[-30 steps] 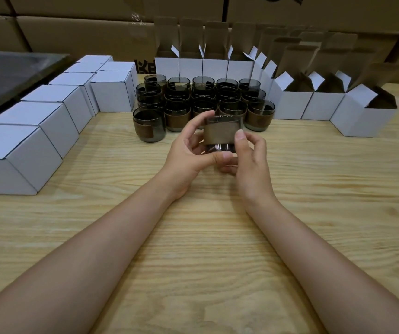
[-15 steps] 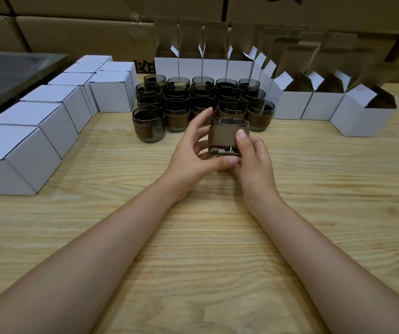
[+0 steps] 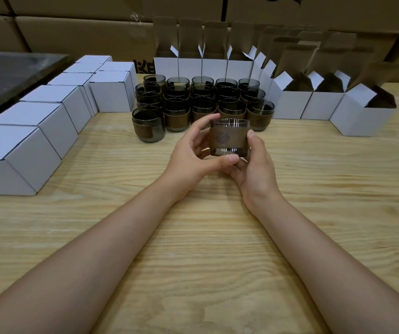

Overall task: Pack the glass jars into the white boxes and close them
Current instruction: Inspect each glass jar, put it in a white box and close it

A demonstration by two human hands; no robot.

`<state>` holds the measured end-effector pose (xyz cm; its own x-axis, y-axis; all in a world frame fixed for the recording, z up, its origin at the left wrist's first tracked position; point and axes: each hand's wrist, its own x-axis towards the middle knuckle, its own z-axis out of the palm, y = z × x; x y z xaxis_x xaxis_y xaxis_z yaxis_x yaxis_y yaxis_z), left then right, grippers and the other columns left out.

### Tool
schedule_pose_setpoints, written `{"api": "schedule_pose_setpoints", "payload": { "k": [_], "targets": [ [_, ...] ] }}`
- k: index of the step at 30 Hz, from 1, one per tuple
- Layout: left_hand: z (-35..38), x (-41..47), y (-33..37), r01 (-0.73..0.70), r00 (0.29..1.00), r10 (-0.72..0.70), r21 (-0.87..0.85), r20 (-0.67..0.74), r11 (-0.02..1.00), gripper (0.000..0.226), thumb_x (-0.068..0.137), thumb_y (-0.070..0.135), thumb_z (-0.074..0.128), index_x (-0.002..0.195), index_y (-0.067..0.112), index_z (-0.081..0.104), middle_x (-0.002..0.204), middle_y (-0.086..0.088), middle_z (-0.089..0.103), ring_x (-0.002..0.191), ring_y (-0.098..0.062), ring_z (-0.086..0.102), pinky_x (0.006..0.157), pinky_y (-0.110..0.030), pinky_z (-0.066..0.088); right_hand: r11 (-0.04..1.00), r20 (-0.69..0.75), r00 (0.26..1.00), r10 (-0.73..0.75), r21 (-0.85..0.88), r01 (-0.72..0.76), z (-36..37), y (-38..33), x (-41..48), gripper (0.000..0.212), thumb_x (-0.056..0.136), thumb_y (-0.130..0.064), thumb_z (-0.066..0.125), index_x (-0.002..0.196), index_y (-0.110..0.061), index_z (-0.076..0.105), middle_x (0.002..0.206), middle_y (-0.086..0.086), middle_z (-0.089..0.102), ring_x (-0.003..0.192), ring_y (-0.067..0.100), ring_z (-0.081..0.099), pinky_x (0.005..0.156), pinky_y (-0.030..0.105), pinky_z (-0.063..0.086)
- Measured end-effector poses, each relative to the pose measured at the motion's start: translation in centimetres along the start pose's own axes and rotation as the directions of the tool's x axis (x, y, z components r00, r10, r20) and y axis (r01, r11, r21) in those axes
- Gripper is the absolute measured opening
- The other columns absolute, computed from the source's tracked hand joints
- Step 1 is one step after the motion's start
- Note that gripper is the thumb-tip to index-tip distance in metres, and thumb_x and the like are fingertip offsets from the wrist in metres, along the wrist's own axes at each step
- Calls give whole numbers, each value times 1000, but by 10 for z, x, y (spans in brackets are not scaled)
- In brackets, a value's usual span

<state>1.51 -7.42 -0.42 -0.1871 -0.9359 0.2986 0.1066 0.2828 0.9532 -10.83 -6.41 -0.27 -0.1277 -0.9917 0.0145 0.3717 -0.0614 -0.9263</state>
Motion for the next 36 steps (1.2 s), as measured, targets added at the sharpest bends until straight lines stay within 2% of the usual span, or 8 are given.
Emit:
{"api": "schedule_pose_setpoints", "payload": {
  "k": [2, 7, 11, 15, 20, 25, 30, 36],
  "targets": [
    [-1, 0, -2, -13, 1000, 13, 22, -3, 1000, 79, 65, 1, 83, 130, 28, 48, 123, -7, 61, 111, -14, 62, 96, -33, 52, 999, -2, 1000, -28, -15, 28, 0, -1, 0, 32, 100, -40, 40, 112, -17, 59, 98, 7, 71, 85, 27, 71, 63, 37, 58],
    [-2, 0, -5, -46, 998, 42, 101, 39, 994, 84, 62, 1, 86, 132, 27, 47, 128, -5, 58, 119, -15, 58, 98, -33, 50, 999, 2, 1000, -29, 36, 29, -2, -2, -1, 32, 97, -49, 45, 108, -26, 64, 106, 3, 71, 100, 28, 69, 77, 46, 59],
    [-1, -1, -4, -92, 994, 81, 170, 72, 981, 85, 59, 9, 86, 132, 26, 45, 129, -2, 56, 119, -13, 57, 99, -36, 50, 997, -27, 1000, 2, 80, 1, -1, -4, -1, 22, 98, -36, 49, 108, -24, 64, 104, 0, 69, 105, 25, 66, 82, 48, 58],
    [-1, 0, -5, -12, 997, 2, 128, 74, 992, 91, 64, 14, 84, 140, 23, 36, 133, -2, 54, 125, -14, 52, 104, -32, 45, 998, -24, 1000, -18, 59, 19, -1, -5, -1, 23, 99, -24, 45, 109, -24, 65, 102, 1, 70, 101, 22, 68, 88, 51, 55],
    [2, -1, -4, 18, 999, -22, 116, 33, 993, 78, 73, 21, 80, 140, 13, 41, 128, 0, 58, 123, -8, 54, 94, -19, 47, 999, 54, 998, -31, 16, 30, -1, -8, -4, 30, 100, -18, 42, 121, -25, 62, 112, 12, 69, 104, 28, 66, 89, 48, 53],
    [-1, 0, -6, -24, 1000, 22, 169, 12, 985, 69, 72, 7, 82, 131, 16, 48, 126, 2, 60, 119, -4, 55, 100, -27, 47, 996, 145, 987, -75, 58, 67, -3, -7, -4, 36, 98, -10, 40, 120, -27, 63, 109, 7, 69, 100, 14, 68, 88, 35, 55],
    [0, -2, -5, -57, 998, 58, 251, 4, 966, 70, 57, 22, 85, 113, 32, 44, 120, 1, 58, 113, -12, 59, 99, -41, 49, 991, 203, 974, -103, 102, 83, -5, -4, -1, 42, 86, 0, 39, 112, -18, 67, 98, 2, 72, 95, 14, 68, 81, 33, 56],
    [2, -3, -3, -106, 994, 107, 368, 17, 924, 73, 56, 25, 85, 113, 25, 39, 110, 9, 60, 104, -8, 61, 94, -33, 50, 990, 209, 973, -100, 116, 76, -5, -3, 1, 41, 70, -6, 45, 102, -13, 69, 97, 6, 70, 92, 20, 66, 79, 36, 56]
  ]
}}
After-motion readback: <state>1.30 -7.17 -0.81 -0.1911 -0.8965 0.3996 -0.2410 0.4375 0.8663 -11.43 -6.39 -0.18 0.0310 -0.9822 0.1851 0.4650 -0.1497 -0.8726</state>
